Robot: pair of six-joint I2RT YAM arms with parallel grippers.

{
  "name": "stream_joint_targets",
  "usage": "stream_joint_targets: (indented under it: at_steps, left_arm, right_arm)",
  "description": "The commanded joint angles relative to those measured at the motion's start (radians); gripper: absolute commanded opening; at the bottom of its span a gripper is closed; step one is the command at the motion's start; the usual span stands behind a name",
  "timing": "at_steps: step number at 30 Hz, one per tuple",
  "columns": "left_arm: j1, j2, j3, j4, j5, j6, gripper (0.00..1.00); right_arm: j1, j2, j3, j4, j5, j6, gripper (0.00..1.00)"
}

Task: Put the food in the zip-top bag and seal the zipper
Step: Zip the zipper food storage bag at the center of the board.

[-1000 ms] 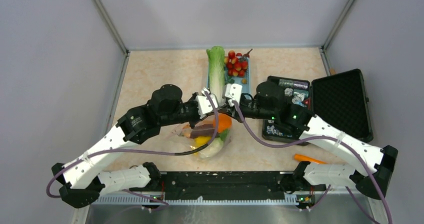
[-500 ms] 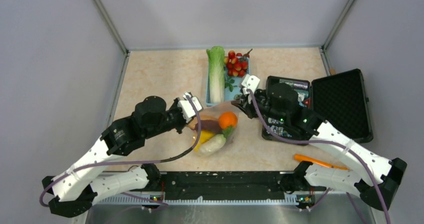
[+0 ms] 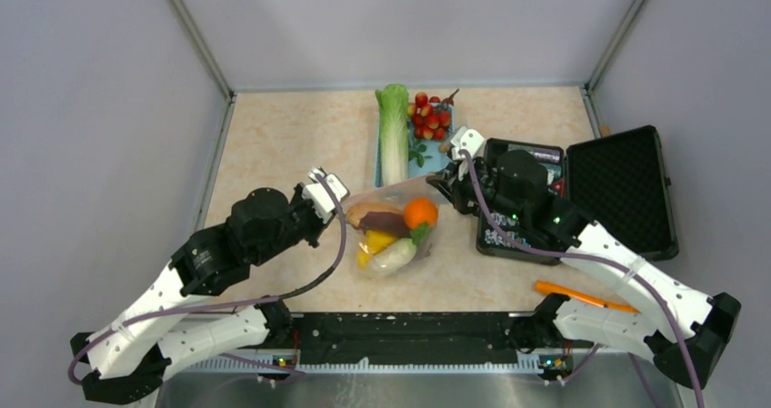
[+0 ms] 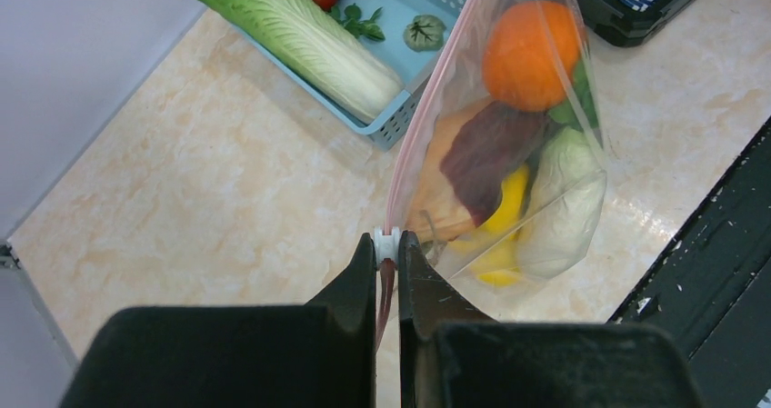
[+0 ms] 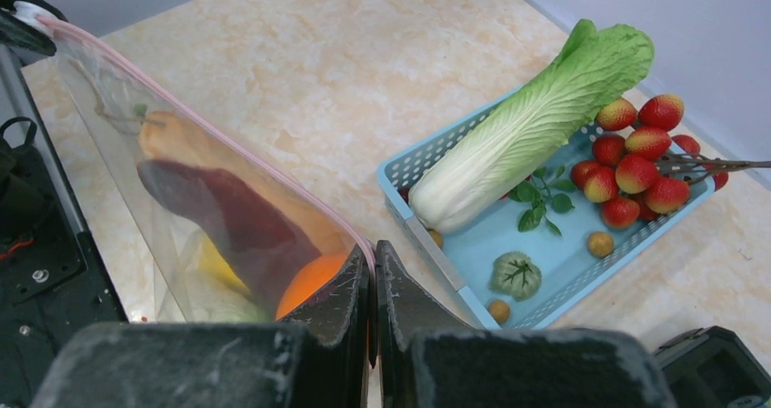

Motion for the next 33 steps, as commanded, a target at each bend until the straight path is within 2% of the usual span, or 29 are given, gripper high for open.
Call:
stream_joint_targets:
  at_steps: [1, 8, 18, 20, 23, 25, 29, 33]
  left_arm:
    - [0.003, -0.018, -0.004, -0.067, -0.094, -0.026, 0.03]
    - [0.003, -0.044, -0.021, -0.098, -0.130, -0.039, 0.05]
    - [0.003, -0.094, -0.035, -0.081, -0.181, -0.041, 0.22]
    - [0.003, -0.104, -0.036, -0.081, -0.193, -0.045, 0.38]
    - [0.003, -0.129, -0.036, -0.052, -0.242, -0.060, 0.42]
    - [0.003, -0.157, -0.036, -0.024, -0.264, -0.063, 0.64]
    - [0.003, -0.228, -0.048, 0.058, -0.289, -0.094, 0.96]
    - [0.003, -0.253, -0.057, 0.113, -0.349, -0.141, 0.99]
  right_arm:
    - [-0.033, -0.004, -0.002, 0.092, 0.078, 0.042, 0.00]
    - [-0.041, 0.006, 0.007, 0.094, 0.065, 0.053, 0.00]
    - [-0.041, 0.024, 0.002, 0.118, 0.040, 0.065, 0.00]
    - [-0.041, 0.026, 0.002, 0.121, 0.034, 0.066, 0.00]
    - [-0.041, 0.027, 0.000, 0.125, 0.024, 0.071, 0.00]
    - [-0.040, 0.028, -0.004, 0.128, 0.010, 0.071, 0.00]
    - [-0.041, 0.026, -0.017, 0.149, 0.003, 0.083, 0.00]
    - [-0.041, 0.027, -0.024, 0.195, -0.060, 0.116, 0.00]
